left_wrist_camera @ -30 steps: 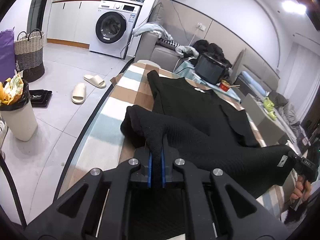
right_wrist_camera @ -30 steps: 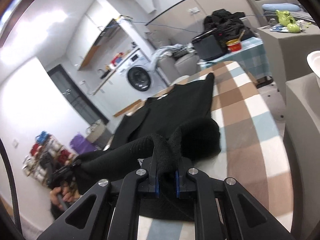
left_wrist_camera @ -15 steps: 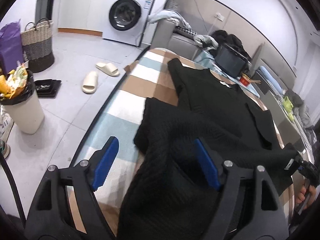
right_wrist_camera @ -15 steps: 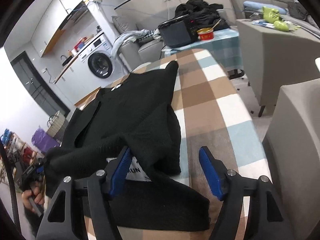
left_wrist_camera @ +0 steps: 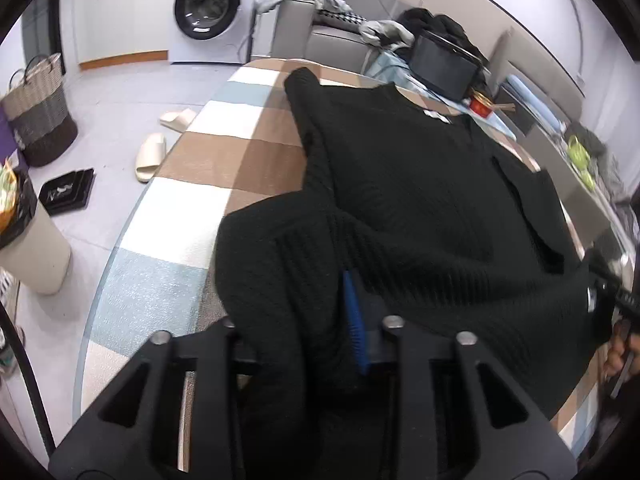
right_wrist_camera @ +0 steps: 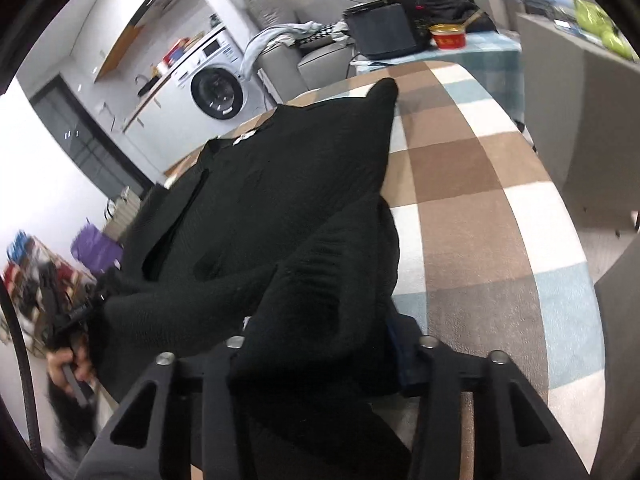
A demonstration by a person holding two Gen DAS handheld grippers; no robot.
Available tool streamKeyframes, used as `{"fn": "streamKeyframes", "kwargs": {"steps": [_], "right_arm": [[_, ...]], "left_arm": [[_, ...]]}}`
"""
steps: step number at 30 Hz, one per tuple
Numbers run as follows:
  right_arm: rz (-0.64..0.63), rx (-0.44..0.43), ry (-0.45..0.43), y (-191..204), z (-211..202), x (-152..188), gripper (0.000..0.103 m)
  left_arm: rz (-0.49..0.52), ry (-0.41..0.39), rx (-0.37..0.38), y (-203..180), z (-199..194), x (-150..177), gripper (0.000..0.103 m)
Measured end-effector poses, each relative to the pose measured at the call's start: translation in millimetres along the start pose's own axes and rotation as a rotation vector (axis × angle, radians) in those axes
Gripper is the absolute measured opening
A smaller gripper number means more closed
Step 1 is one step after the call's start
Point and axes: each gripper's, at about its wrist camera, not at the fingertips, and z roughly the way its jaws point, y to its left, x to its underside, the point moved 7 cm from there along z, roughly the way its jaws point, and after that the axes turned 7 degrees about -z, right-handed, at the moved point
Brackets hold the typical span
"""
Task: Fold small clothes
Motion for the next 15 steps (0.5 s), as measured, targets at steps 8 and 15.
{"fn": "streamKeyframes", "kwargs": {"steps": [8,15], "right_arm": [[-0.001,-0.016,0.023,7,-8,17,0.031],[-0.006,-0.031,0.04,17,-31,50,0.031]], "left_arm": [[0.051,0.0,-0.007,-4,-13,21,0.018],[0.041,-0.002,-0.009,9,-48,59,0.018]]}}
